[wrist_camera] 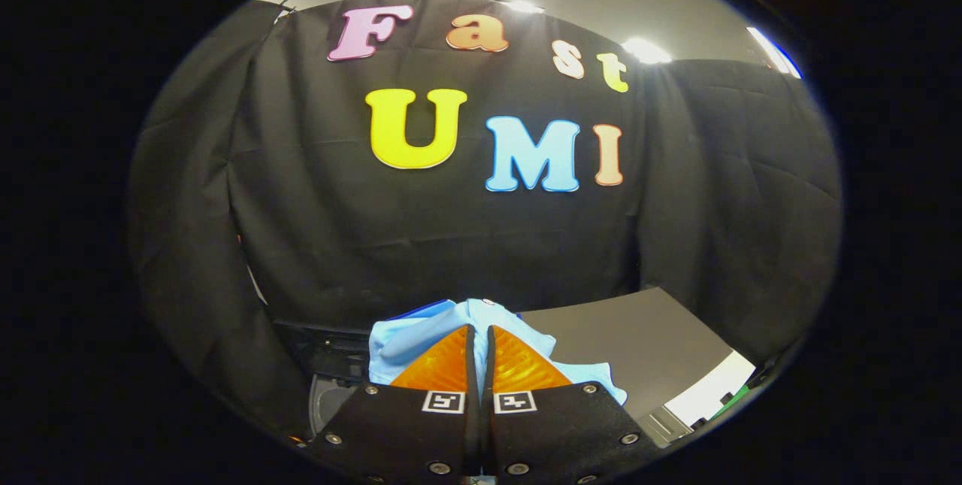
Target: Put the clothes into the washing machine and then close the washing machine lid.
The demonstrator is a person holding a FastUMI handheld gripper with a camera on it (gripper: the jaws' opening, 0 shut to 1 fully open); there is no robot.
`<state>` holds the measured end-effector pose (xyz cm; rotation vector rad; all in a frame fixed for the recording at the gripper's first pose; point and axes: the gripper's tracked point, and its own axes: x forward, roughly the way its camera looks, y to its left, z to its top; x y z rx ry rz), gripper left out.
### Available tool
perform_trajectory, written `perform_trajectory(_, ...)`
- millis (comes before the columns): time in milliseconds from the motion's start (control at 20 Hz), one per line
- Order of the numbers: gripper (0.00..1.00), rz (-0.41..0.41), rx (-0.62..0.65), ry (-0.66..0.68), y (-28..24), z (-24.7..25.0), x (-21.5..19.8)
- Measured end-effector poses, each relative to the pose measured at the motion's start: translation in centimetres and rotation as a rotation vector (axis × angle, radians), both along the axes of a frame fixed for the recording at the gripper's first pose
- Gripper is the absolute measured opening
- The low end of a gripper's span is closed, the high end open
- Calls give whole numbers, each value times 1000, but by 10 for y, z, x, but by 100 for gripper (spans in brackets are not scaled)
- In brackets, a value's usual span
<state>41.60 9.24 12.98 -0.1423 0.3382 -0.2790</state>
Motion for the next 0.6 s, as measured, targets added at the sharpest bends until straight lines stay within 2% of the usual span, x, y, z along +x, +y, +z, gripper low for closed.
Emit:
perform_trajectory(300,0,100,-4,38,85,-29,0)
perform_trajectory(600,0,114,4,114,113,-84,7)
